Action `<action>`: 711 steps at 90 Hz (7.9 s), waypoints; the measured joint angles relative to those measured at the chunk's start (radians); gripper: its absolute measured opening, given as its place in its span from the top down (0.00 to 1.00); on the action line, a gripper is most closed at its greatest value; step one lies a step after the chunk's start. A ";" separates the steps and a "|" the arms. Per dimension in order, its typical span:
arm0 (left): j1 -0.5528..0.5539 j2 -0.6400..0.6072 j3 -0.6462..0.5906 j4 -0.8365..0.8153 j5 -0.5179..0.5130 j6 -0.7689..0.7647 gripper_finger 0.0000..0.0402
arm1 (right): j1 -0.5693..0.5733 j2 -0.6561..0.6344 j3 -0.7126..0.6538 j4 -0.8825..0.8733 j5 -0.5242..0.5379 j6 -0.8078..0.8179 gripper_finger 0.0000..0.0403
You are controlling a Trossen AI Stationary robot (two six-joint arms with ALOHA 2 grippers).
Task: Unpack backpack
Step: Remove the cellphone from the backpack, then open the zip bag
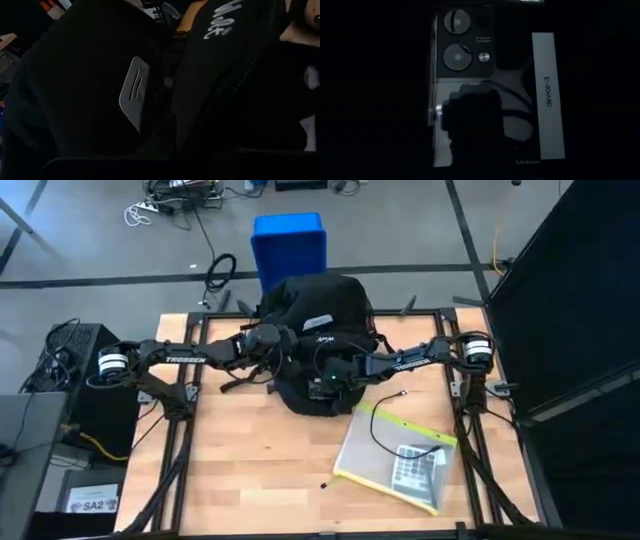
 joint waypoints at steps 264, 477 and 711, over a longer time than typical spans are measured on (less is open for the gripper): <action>-0.718 0.045 -0.065 0.169 0.054 0.011 0.66 | 0.685 -0.186 0.037 0.082 0.537 0.212 0.61; -0.720 0.492 0.148 0.230 0.037 0.177 0.66 | 0.660 -0.165 -0.059 -0.749 0.063 1.130 1.00; -0.700 0.492 0.147 0.230 0.035 0.176 0.66 | 0.622 -0.130 -0.034 -0.386 0.270 0.904 1.00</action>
